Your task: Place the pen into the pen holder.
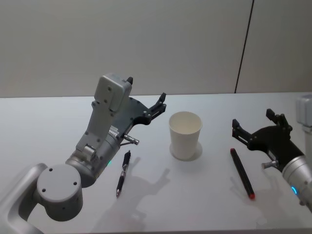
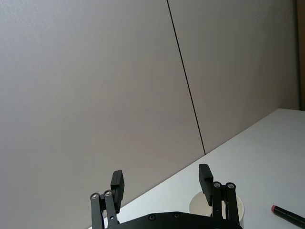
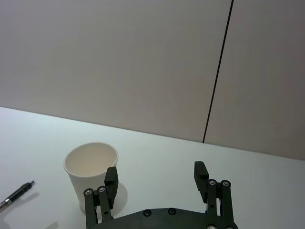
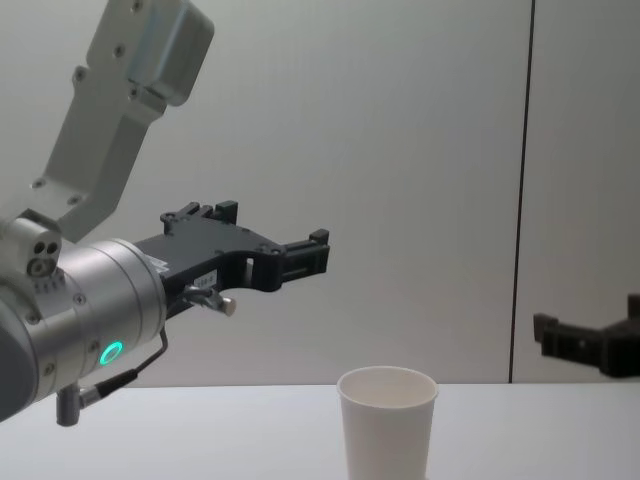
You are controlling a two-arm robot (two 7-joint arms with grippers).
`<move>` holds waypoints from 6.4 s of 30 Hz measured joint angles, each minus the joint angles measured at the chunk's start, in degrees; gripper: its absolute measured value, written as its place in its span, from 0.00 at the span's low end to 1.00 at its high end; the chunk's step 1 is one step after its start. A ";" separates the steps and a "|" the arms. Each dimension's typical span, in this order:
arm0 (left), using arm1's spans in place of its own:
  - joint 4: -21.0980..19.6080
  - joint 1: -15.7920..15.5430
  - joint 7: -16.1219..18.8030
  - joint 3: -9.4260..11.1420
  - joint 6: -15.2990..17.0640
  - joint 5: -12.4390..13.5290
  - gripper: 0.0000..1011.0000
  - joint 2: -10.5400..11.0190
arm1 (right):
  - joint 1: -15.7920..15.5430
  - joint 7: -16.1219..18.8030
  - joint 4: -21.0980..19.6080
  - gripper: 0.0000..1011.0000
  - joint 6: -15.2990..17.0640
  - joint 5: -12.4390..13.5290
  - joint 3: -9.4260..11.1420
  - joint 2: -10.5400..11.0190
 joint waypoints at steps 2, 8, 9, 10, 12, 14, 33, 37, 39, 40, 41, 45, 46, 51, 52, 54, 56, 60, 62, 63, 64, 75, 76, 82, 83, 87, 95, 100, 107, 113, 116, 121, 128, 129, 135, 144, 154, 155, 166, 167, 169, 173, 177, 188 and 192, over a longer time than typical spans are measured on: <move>0.00 0.00 0.00 0.00 0.00 0.00 0.99 0.00 | 0.22 -0.67 0.45 0.99 1.43 -0.39 -0.15 -0.43; 0.00 0.00 0.00 0.00 0.00 0.00 0.99 0.00 | 0.66 -1.85 1.27 0.99 4.07 -0.83 -0.26 -1.12; 0.00 0.00 0.00 0.00 0.00 0.00 0.99 0.00 | 0.75 -2.00 1.43 0.99 4.45 -0.85 -0.27 -1.25; 0.00 0.00 0.00 0.00 0.00 0.00 0.99 0.00 | 0.91 -2.26 1.68 0.99 5.14 -0.86 -0.28 -1.44; 0.00 0.00 0.00 0.00 0.00 0.00 0.99 0.00 | 1.09 -2.56 1.99 0.99 6.06 -0.86 -0.28 -1.68; 0.00 0.00 0.00 0.00 0.00 0.00 0.99 0.00 | 1.35 -2.89 2.42 0.99 7.18 -0.73 -0.27 -1.99; 0.00 0.00 0.00 0.00 0.00 0.00 0.99 0.00 | 4.43 -5.45 7.30 0.99 16.89 1.79 -0.19 -5.36; 0.00 0.00 0.00 0.00 0.00 0.00 0.99 0.00 | 5.13 -5.81 8.46 0.99 18.35 1.80 -0.38 -6.08; 0.00 0.00 0.00 0.00 0.00 0.00 0.99 0.00 | 5.56 -6.02 9.06 0.99 19.19 1.75 -0.49 -6.51; 0.00 0.00 0.01 0.00 0.00 0.00 0.99 0.00 | 5.67 -6.09 9.32 0.99 19.45 1.70 -0.56 -6.64; 0.00 0.00 0.00 0.00 0.00 0.00 0.99 0.00 | 5.79 -6.14 9.45 0.99 19.70 1.64 -0.59 -6.76; 0.00 0.00 0.00 0.00 0.00 0.00 0.99 0.00 | 6.52 -6.50 10.75 0.99 21.11 1.10 -0.84 -7.49; 0.00 0.00 0.00 0.00 0.00 0.00 0.99 0.00 | 6.63 -6.55 10.96 0.99 21.30 1.01 -0.87 -7.60; 0.00 0.00 0.00 0.00 0.00 0.00 0.99 0.00 | 7.27 -6.85 12.19 0.99 22.38 0.53 -1.05 -8.24; 0.00 0.00 0.00 0.00 0.00 0.00 0.99 0.00 | 7.44 -6.96 12.57 0.99 22.63 0.42 -1.07 -8.45; 0.00 0.00 0.00 0.00 0.00 0.00 0.99 0.01 | 7.59 -7.08 12.93 0.99 22.90 0.31 -1.09 -8.60; 0.00 0.00 0.00 0.00 0.00 0.00 0.99 0.01 | 7.75 -7.17 13.25 0.99 23.10 0.22 -1.09 -8.75; 0.00 0.00 0.00 0.00 0.00 0.00 0.99 0.00 | 8.20 -7.41 14.17 0.99 23.65 0.03 -1.06 -9.14; 0.00 0.00 0.00 0.00 0.00 0.00 0.99 0.00 | 8.43 -7.47 14.72 0.99 23.86 0.01 -1.01 -9.33; 0.00 0.00 0.01 0.00 0.00 0.00 0.99 0.00 | 8.50 -7.48 14.88 0.99 23.90 0.00 -0.99 -9.39; 0.00 0.00 0.00 0.00 0.00 0.00 0.99 0.00 | 8.66 -7.49 15.24 0.99 24.01 0.00 -0.94 -9.52; 0.00 0.00 0.00 0.00 0.00 0.00 0.99 0.00 | 9.62 -7.14 17.69 0.99 24.26 -0.08 -0.72 -10.22; 0.00 0.00 0.00 0.00 0.00 0.00 0.99 0.00 | 9.75 -7.03 18.04 0.99 24.28 -0.11 -0.71 -10.32; 0.00 0.00 0.00 0.00 0.00 0.00 0.99 0.00 | 10.23 -6.41 19.46 0.99 24.29 -0.30 -0.64 -10.64; 0.00 0.00 0.01 0.00 0.00 0.00 0.99 0.00 | 10.29 -6.32 19.64 0.97 24.28 -0.33 -0.64 -10.68; 0.00 0.00 0.01 0.00 0.00 0.00 0.99 0.00 | 10.56 -5.75 20.48 0.91 24.23 -0.51 -0.62 -10.86; 0.00 0.00 0.01 0.00 0.00 0.00 0.99 0.00 | 10.75 -4.83 21.37 0.67 23.88 -0.85 -0.59 -11.04; 0.00 0.00 0.01 0.00 0.00 0.00 0.99 0.00 | 10.76 -4.28 21.61 0.53 23.52 -0.98 -0.56 -11.08; 0.00 0.00 0.01 0.00 0.00 0.00 0.99 0.00 | 10.64 -3.60 21.69 0.30 23.05 -1.24 -0.47 -11.07; 0.00 0.00 0.01 0.00 0.00 0.00 0.99 0.00 | 10.45 -3.27 21.63 0.18 22.76 -1.41 -0.36 -11.07; 0.00 0.00 0.00 0.00 0.00 0.00 0.99 0.00 | 10.36 -3.22 21.50 0.18 22.70 -1.43 -0.30 -11.07; 0.00 0.00 0.00 0.00 0.00 0.00 0.99 0.00 | 10.22 -3.18 21.23 0.18 22.60 -1.43 -0.14 -11.03; 0.00 0.00 0.00 0.00 0.00 0.00 0.99 0.00 | 9.74 -3.12 20.30 0.18 21.65 -1.59 0.05 -10.84; 0.00 0.00 0.00 0.00 0.00 0.00 0.99 0.00 | 9.53 -3.07 19.94 0.18 21.07 -1.70 0.07 -10.77; 0.00 0.00 0.00 0.00 0.00 0.00 0.99 0.01 | 8.78 -2.74 18.57 0.18 18.70 -2.11 0.15 -10.44; 0.00 0.00 0.00 0.00 0.00 0.00 0.99 0.00 | 7.25 -1.67 15.90 0.18 13.17 -2.96 0.24 -9.75; 0.00 0.00 0.01 0.00 0.00 0.00 0.99 0.00 | 5.99 0.20 13.63 0.18 5.81 -4.59 0.13 -9.11; 0.00 0.00 0.00 0.00 0.00 0.00 0.99 0.00 | 5.91 0.57 13.42 0.18 4.47 -4.96 0.10 -9.05; 0.00 0.00 0.01 0.00 0.00 0.00 0.99 0.00 | 6.41 3.19 13.31 0.18 -4.48 -7.57 -0.25 -9.13; 0.00 0.00 0.01 0.00 0.00 0.00 0.99 0.00 | 6.55 3.39 13.44 0.18 -5.12 -7.80 -0.29 -9.18; 0.00 0.00 0.01 0.00 0.00 0.00 0.99 0.01 | 7.12 3.97 13.99 0.18 -7.09 -8.52 -0.39 -9.42; 0.00 0.00 0.01 0.00 0.00 0.00 0.99 0.01 | 8.49 4.93 15.55 0.18 -10.60 -9.99 -0.62 -10.00; 0.00 0.00 0.01 0.00 0.00 0.00 0.99 0.00 | 10.78 5.83 18.32 0.18 -14.25 -12.05 -0.87 -10.98; 0.00 0.00 0.01 0.00 0.00 0.00 0.99 0.01 | 16.05 7.40 25.06 0.18 -19.64 -15.29 -1.42 -13.24; 0.00 0.00 0.01 0.00 0.00 0.00 0.99 0.01 | 17.39 8.12 27.08 0.18 -20.82 -15.85 -1.59 -13.82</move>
